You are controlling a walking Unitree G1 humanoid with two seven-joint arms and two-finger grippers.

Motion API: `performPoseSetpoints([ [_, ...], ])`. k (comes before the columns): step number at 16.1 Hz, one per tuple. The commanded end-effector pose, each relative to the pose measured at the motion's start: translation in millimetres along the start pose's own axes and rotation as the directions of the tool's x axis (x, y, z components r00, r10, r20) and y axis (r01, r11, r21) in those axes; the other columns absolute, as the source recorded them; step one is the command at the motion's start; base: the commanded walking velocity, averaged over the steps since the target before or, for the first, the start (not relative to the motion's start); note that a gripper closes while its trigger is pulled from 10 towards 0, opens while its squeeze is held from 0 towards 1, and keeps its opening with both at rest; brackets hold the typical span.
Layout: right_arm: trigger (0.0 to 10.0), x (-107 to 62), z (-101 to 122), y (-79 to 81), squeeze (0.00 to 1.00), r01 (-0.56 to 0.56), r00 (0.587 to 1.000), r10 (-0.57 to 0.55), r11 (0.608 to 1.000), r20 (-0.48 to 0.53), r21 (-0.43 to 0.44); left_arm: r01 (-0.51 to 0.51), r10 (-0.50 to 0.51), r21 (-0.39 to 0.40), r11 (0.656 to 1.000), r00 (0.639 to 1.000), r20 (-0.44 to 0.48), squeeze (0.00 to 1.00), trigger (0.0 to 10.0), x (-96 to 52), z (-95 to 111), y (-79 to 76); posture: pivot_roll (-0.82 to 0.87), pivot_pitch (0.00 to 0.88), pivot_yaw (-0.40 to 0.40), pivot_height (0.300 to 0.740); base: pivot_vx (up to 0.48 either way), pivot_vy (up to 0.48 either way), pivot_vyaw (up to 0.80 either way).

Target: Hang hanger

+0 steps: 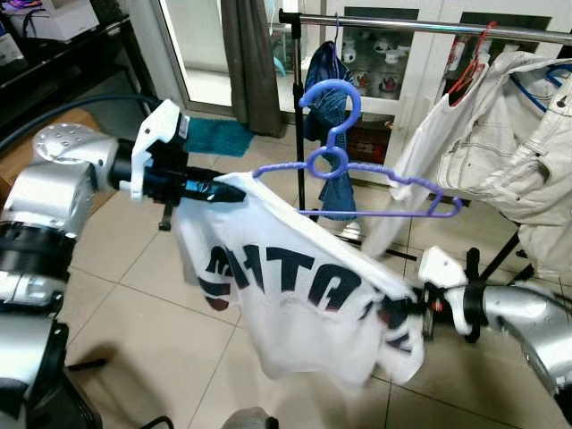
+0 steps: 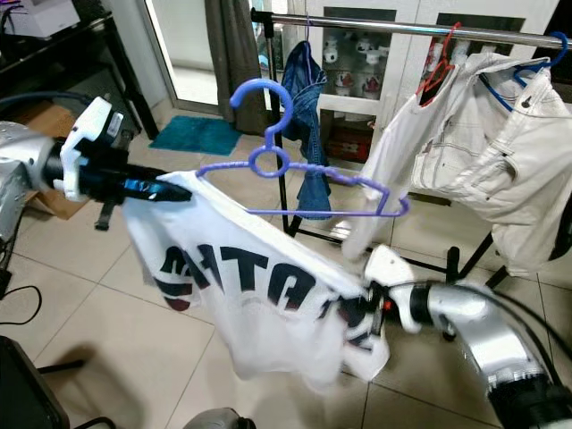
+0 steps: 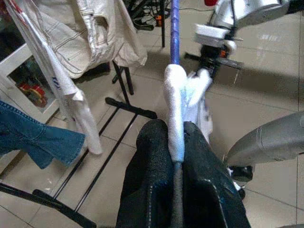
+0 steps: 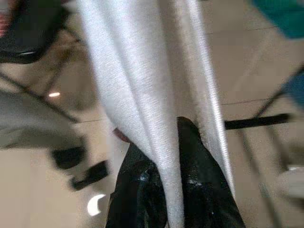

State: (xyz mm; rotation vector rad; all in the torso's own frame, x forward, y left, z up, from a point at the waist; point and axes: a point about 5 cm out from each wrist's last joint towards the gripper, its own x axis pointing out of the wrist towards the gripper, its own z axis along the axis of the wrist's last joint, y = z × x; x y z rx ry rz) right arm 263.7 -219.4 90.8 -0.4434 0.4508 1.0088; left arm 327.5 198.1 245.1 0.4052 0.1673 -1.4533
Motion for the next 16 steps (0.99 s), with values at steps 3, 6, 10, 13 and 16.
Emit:
performPoseSetpoints([
  [3, 0.0, -8.9, 1, -34.0, 0.00, 0.308, 0.951, -0.307, 0.950, 0.023, -0.045, -0.052, 0.052, 0.002, 0.999, 0.997, 0.053, 0.00, 0.0, -13.0, 9, -12.0, 0.15, 0.000, 0.101, 0.740, 0.000, 0.000, 0.00],
  [6, 0.0, -12.5, 9, -50.4, 0.00, 0.446, 0.895, -0.442, 0.893, 0.066, -0.067, -0.050, 0.052, -0.033, 0.998, 0.996, 0.073, 0.00, 0.0, -6.5, 2, -29.8, 0.16, 0.000, 0.094, 0.740, 0.000, 0.000, 0.00],
  [10, 0.0, -20.5, 6, -63.7, 0.00, 0.552, 0.829, -0.549, 0.834, 0.108, -0.003, -0.195, 0.195, -0.056, 0.979, 0.981, -0.007, 0.00, 0.0, -18.2, -16, -45.3, 0.16, 0.000, 0.087, 0.740, 0.000, 0.000, 0.00],
  [13, 0.0, -28.1, 3, -70.0, 0.00, 0.589, 0.799, -0.590, 0.807, 0.112, 0.045, -0.337, 0.338, -0.052, 0.940, 0.941, 0.015, 0.00, 0.0, -27.2, -25, -45.3, 0.16, 0.000, 0.076, 0.740, 0.000, 0.000, 0.00],
  [16, 0.0, -34.5, 1, -77.5, 0.00, 0.624, 0.774, -0.625, 0.780, 0.103, 0.049, -0.292, 0.298, -0.095, 0.952, 0.954, 0.043, 0.00, 0.0, -23.1, -26, -57.7, 0.15, 0.000, 0.071, 0.740, 0.000, 0.000, 0.00],
])
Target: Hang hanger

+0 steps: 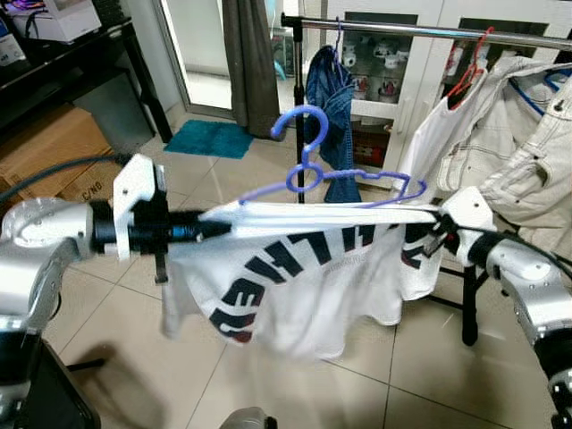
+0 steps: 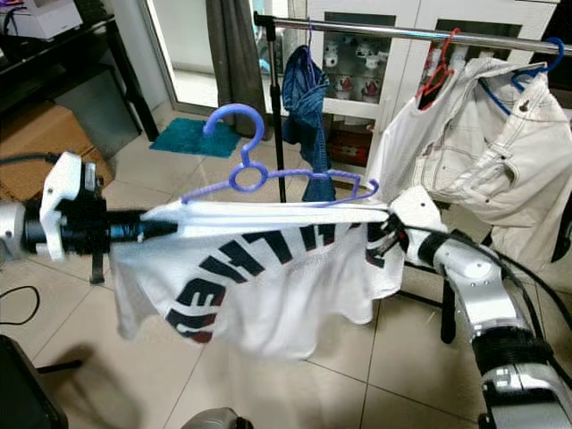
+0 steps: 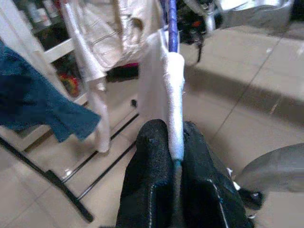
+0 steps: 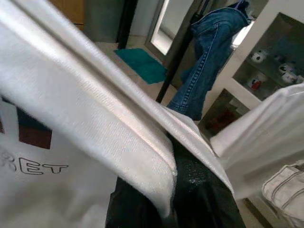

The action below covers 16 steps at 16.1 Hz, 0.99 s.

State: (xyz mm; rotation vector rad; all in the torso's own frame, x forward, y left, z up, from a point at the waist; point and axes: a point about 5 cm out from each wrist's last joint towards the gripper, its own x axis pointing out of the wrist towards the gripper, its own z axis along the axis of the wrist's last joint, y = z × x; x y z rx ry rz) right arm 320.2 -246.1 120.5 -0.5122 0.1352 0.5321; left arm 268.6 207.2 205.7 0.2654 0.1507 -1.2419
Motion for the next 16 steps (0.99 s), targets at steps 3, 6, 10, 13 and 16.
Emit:
performPoseSetpoints([
  [3, 0.0, -19.2, -13, -31.7, 0.00, 0.170, 0.983, -0.167, 0.985, -0.074, 0.040, -0.059, 0.059, 0.000, 0.998, 0.998, 0.007, 0.00, 0.0, -15.4, 4, -0.5, 0.15, 0.000, 0.067, 0.740, 0.000, 0.000, 0.00],
  [6, 0.0, -18.1, -8, -39.1, 0.00, 0.193, 0.980, -0.191, 0.981, -0.054, 0.033, -0.083, 0.085, 0.026, 0.996, 0.991, -0.107, 0.00, 0.0, -21.4, -10, 1.3, 0.15, 0.000, 0.065, 0.740, 0.000, 0.000, 0.00],
  [10, 0.0, -18.3, 0, -49.1, 0.00, 0.226, 0.974, -0.226, 0.974, -0.024, 0.024, -0.037, 0.040, 0.018, 0.999, 0.974, -0.223, 0.00, 0.0, -24.9, -22, -3.6, 0.15, 0.000, 0.065, 0.740, 0.000, 0.000, 0.00],
  [13, 0.0, -17.5, 4, -54.0, 0.00, 0.246, 0.969, -0.246, 0.969, -0.005, 0.011, -0.027, 0.031, 0.021, 0.999, 0.968, -0.248, 0.00, 0.0, -26.5, -26, -0.6, 0.15, 0.000, 0.070, 0.740, 0.000, 0.000, 0.00],
  [16, 0.0, -14.3, 17, -52.7, 0.00, 0.211, 0.976, -0.209, 0.977, 0.061, -0.032, -0.039, 0.052, 0.050, 0.998, 0.952, -0.302, 0.00, 0.0, -25.2, -33, 4.5, 0.15, 0.000, 0.073, 0.740, 0.000, 0.000, 0.00],
])
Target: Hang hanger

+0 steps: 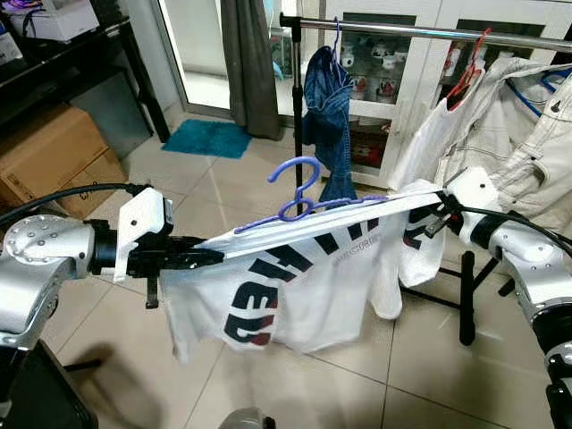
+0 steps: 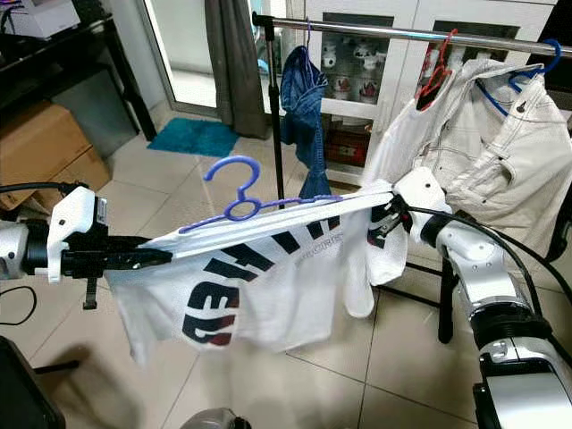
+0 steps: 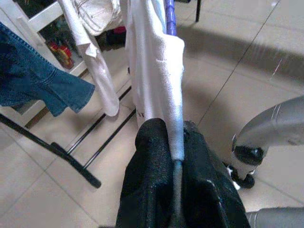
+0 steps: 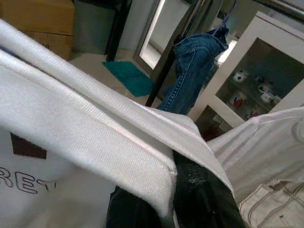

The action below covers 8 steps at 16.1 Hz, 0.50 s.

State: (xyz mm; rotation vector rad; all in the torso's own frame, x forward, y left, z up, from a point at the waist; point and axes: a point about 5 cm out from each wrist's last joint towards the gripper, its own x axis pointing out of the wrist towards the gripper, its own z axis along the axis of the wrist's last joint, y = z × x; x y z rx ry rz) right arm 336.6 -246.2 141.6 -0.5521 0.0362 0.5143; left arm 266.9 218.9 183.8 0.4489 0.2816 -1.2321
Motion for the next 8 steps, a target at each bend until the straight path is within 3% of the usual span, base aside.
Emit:
performPoseSetpoints([
  [1, 0.0, -19.6, 5, -33.8, 0.00, 0.137, 0.991, -0.136, 0.991, 0.004, -0.010, -0.066, 0.063, -0.024, 0.998, 0.990, -0.129, 0.00, 0.0, -15.6, -16, 7.1, 0.15, 0.000, 0.073, 0.740, 0.000, 0.000, 0.00],
  [4, 0.0, -19.3, 8, -31.3, 0.00, 0.079, 0.997, -0.081, 0.992, -0.016, -0.103, -0.038, 0.036, -0.011, 0.999, 0.985, -0.169, 0.00, 0.0, -14.2, -19, 9.0, 0.14, 0.000, 0.078, 0.740, 0.000, 0.000, 0.00],
  [8, 0.0, -27.0, 0, -40.4, 0.00, 0.116, 0.989, -0.126, 0.986, -0.072, -0.123, -0.036, 0.033, -0.009, 0.999, 0.976, -0.215, 0.00, 0.0, -19.7, -23, 8.8, 0.15, 0.000, 0.077, 0.740, 0.000, 0.000, 0.00],
])
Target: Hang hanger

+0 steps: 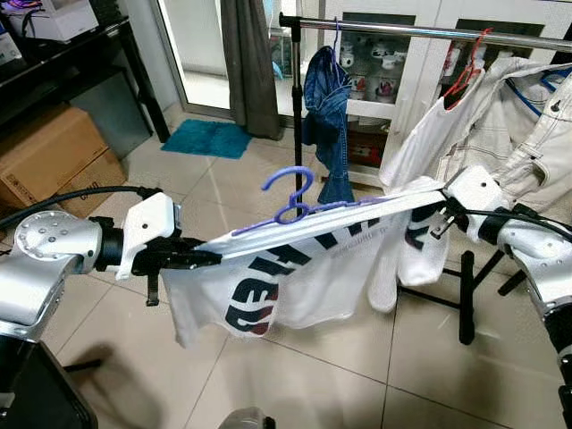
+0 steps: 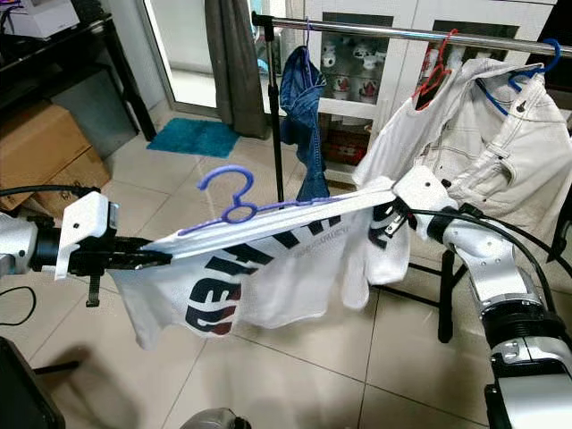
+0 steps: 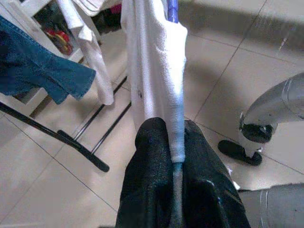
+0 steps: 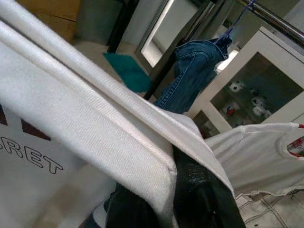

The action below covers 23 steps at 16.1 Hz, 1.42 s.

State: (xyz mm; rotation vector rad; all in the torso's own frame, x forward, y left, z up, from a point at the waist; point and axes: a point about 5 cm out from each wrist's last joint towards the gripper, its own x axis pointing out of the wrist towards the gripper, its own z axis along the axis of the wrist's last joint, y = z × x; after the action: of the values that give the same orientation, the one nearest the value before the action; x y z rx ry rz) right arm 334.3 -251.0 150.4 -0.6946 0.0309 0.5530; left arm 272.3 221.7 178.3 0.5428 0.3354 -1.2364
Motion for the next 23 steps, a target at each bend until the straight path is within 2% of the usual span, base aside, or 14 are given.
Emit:
performPoseSetpoints([
  [1, 0.0, -24.7, -13, -34.3, 0.00, 0.163, 0.982, -0.163, 0.987, -0.099, -0.016, -0.041, 0.031, -0.054, 0.998, 0.986, -0.165, 0.00, 0.0, -22.2, -23, 1.1, 0.15, 0.000, 0.076, 0.740, 0.000, 0.000, 0.00],
  [2, 0.0, -26.2, -14, -36.5, 0.00, 0.157, 0.978, -0.167, 0.984, -0.125, -0.087, -0.067, 0.058, -0.040, 0.997, 0.979, -0.194, 0.00, 0.0, -22.4, -27, 3.2, 0.15, 0.000, 0.075, 0.740, 0.000, 0.000, 0.00],
  [3, 0.0, -24.5, -11, -36.0, 0.00, 0.153, 0.980, -0.164, 0.983, -0.112, -0.101, -0.091, 0.085, -0.026, 0.995, 0.978, -0.192, 0.00, 0.0, -20.8, -26, 6.0, 0.15, 0.000, 0.075, 0.740, 0.000, 0.000, 0.00],
  [5, 0.0, -14.2, 5, -29.2, 0.00, 0.142, 0.989, -0.148, 0.977, -0.023, -0.161, -0.224, 0.226, 0.027, 0.974, 0.956, -0.186, 0.00, 0.0, -13.4, -22, 22.2, 0.15, 0.000, 0.074, 0.740, 0.000, 0.000, 0.00],
  [8, 0.0, -8.4, 18, -21.3, 0.00, 0.148, 0.989, -0.139, 0.971, 0.058, -0.187, -0.283, 0.290, 0.065, 0.957, 0.940, -0.181, 0.00, 0.0, -8.5, -20, 32.6, 0.15, 0.000, 0.076, 0.740, 0.000, 0.000, 0.00],
  [10, 0.0, -6.4, 23, -14.2, 0.00, 0.125, 0.990, -0.110, 0.972, 0.085, -0.197, -0.259, 0.267, 0.069, 0.964, 0.950, -0.164, 0.00, 0.0, -5.1, -18, 32.3, 0.15, 0.000, 0.077, 0.740, 0.000, 0.000, 0.00],
  [12, 0.0, -0.2, 30, 10.7, 0.00, 0.019, 0.995, 0.006, 0.967, 0.097, -0.253, -0.112, 0.128, 0.112, 0.987, 0.981, -0.146, 0.00, 0.0, 15.1, -11, 24.0, 0.15, 0.000, 0.080, 0.740, 0.000, 0.000, 0.00],
  [13, 0.0, 0.8, 30, 14.1, 0.00, 0.005, 0.995, 0.020, 0.967, 0.096, -0.253, -0.100, 0.117, 0.121, 0.988, 0.982, -0.146, 0.00, 0.0, 18.5, -9, 23.6, 0.15, 0.000, 0.080, 0.740, 0.000, 0.000, 0.00],
  [14, 0.0, 3.0, 27, 22.5, 0.00, -0.047, 0.997, 0.064, 0.958, 0.051, -0.282, -0.074, 0.094, 0.146, 0.986, 0.986, -0.139, 0.00, 0.0, 27.0, -3, 23.9, 0.14, 0.000, 0.083, 0.740, 0.000, 0.000, 0.00],
  [16, 0.0, 0.5, 15, 25.6, 0.00, -0.101, 0.995, 0.091, 0.944, -0.048, -0.313, -0.038, 0.061, 0.159, 0.987, 0.988, -0.143, 0.00, 0.0, 31.5, 1, 23.2, 0.14, 0.000, 0.083, 0.740, 0.000, 0.000, 0.00],
  [18, 0.0, -13.7, -11, 11.2, 0.00, -0.086, 0.983, 0.029, 0.945, -0.181, -0.317, -0.021, 0.051, 0.144, 0.989, 0.976, -0.210, 0.00, 0.0, 21.0, -10, 24.0, 0.14, 0.000, 0.091, 0.740, 0.000, 0.000, 0.00],
  [19, 0.0, -17.4, -16, 7.5, 0.00, -0.099, 0.974, 0.018, 0.928, -0.224, -0.358, -0.018, 0.048, 0.133, 0.991, 0.972, -0.232, 0.00, 0.0, 17.5, -14, 23.4, 0.14, 0.000, 0.091, 0.740, 0.000, 0.000, 0.00],
  [21, 0.0, -27.5, -28, -7.2, 0.00, -0.152, 0.941, -0.033, 0.847, -0.337, -0.509, -0.048, 0.072, 0.087, 0.995, 0.949, -0.306, 0.00, 0.0, 8.9, -25, 24.0, 0.15, 0.000, 0.091, 0.740, 0.000, 0.000, 0.00],
  [23, 0.0, -21.3, -18, -8.0, 0.00, -0.114, 0.952, -0.068, 0.825, -0.298, -0.553, -0.061, 0.074, 0.051, 0.997, 0.946, -0.315, 0.00, 0.0, 12.4, -25, 23.7, 0.15, 0.000, 0.082, 0.740, 0.000, 0.000, 0.00],
])
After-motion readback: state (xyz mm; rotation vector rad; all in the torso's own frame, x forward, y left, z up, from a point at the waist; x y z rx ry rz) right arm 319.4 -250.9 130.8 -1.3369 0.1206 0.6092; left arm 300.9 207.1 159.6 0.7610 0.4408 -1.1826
